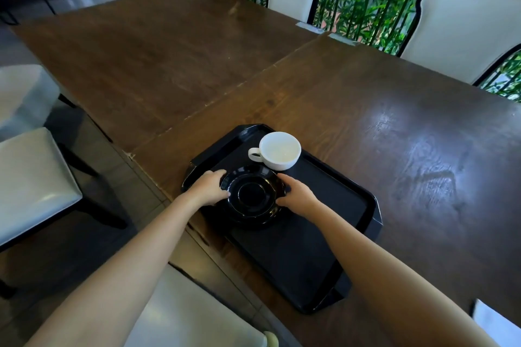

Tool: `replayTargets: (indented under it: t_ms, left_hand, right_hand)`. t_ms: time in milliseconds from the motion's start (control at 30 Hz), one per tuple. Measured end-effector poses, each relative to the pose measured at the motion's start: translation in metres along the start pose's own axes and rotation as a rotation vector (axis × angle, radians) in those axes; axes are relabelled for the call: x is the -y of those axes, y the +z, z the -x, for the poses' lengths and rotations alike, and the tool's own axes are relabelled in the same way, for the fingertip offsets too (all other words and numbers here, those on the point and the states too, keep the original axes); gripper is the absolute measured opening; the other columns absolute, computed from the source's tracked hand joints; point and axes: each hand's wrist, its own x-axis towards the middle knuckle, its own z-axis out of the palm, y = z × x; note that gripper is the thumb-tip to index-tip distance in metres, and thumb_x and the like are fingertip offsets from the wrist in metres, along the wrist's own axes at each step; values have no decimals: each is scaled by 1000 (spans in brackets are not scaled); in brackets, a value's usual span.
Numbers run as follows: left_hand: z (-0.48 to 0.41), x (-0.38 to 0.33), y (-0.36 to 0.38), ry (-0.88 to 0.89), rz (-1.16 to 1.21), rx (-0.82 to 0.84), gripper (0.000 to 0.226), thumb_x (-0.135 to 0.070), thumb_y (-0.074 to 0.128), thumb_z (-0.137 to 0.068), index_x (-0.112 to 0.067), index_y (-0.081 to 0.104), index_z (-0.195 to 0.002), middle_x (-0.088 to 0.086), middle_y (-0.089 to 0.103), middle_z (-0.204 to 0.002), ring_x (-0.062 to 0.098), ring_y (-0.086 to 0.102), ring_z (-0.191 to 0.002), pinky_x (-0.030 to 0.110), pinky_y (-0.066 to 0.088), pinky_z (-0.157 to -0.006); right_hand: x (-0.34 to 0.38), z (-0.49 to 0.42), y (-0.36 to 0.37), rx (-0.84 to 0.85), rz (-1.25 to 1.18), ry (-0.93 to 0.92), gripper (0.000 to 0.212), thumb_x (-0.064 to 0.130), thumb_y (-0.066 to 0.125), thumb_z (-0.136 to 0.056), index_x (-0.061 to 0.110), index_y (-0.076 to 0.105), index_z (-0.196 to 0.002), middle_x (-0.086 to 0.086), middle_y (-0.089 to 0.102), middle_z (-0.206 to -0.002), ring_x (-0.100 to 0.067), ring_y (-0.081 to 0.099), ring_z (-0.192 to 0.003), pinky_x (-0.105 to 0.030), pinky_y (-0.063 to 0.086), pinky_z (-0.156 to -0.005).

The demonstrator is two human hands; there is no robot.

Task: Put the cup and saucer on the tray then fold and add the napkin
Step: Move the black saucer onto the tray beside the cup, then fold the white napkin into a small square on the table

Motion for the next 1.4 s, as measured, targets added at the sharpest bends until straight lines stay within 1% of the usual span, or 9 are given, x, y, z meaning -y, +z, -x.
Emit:
replayTargets:
  t_ms: [167, 367, 533, 700, 867, 1000, 1067, 1233, 1400]
  left_hand:
    - [15, -25, -19, 54, -208, 26, 68, -33, 57, -90, -20, 21, -147, 11, 22, -151, 27, 54, -113, 31, 45, -82]
    - [41, -98, -15, 273, -423, 141, 50, -36, 52, -91, -16, 43, -136, 7, 48, -139, 23, 50, -119, 32, 43, -93]
    - [68, -173, 19, 424, -522, 293, 51, -38, 48, -93, -18, 39, -139, 2, 45, -142, 19, 46, -126, 29, 37, -96]
    - [94, -249, 64, 562, -589, 356, 50, -41, 48, -93, -21, 38, -139, 0, 45, -142, 18, 45, -126, 25, 36, -89]
    - [120, -318, 113, 683, -642, 381, 51, -42, 51, -91, -22, 42, -137, 1, 49, -140, 20, 46, -126, 27, 36, -93]
    - [144, -368, 153, 772, -672, 401, 51, -42, 53, -90, -24, 42, -136, 0, 49, -139, 20, 47, -125, 30, 38, -98]
    - [155, -385, 168, 828, -674, 396, 50, -41, 53, -90, -23, 43, -136, 1, 50, -138, 20, 49, -123, 29, 39, -96]
    - [180, -414, 213, 930, -661, 426, 49, -39, 53, -91, -21, 43, -136, 3, 51, -137, 21, 51, -121, 28, 39, -91]
    - [192, -417, 253, 929, -582, 474, 50, -37, 54, -90, -24, 42, -137, 2, 49, -139, 20, 51, -120, 28, 42, -91]
  right_hand:
    - [-9, 18, -31, 68, 52, 95, 73, 11, 67, -82, 16, 30, -145, -11, 42, -145, -27, 43, -130, -41, 43, -104]
    - [-36, 62, -85, 177, 251, 191, 68, 23, 66, -84, 21, 32, -143, -3, 43, -143, -28, 47, -124, -44, 49, -95]
    - [-72, 119, -132, 201, 430, 245, 62, 26, 64, -85, 22, 36, -141, 1, 31, -150, -28, 42, -128, -43, 53, -91]
    - [-121, 182, -176, 145, 510, 302, 62, 29, 64, -85, 19, 38, -141, -4, 36, -148, -28, 46, -126, -41, 54, -89]
    - [-172, 250, -211, 39, 525, 330, 63, 27, 67, -83, 15, 42, -139, -8, 46, -142, -28, 49, -123, -44, 47, -99]
    - [-212, 303, -231, -17, 525, 367, 62, 29, 66, -84, 14, 41, -139, -8, 44, -144, -27, 43, -129, -40, 38, -107]
    - [-226, 323, -235, -50, 516, 371, 62, 29, 64, -85, 13, 40, -140, -7, 44, -145, -26, 41, -132, -35, 32, -110]
    - [-265, 373, -234, -132, 443, 388, 62, 25, 65, -85, 11, 40, -140, -7, 47, -143, -23, 45, -129, -30, 33, -106]
    - [-302, 406, -216, -156, 345, 394, 64, 24, 66, -85, 14, 37, -141, -8, 45, -143, -26, 48, -125, -33, 37, -102]
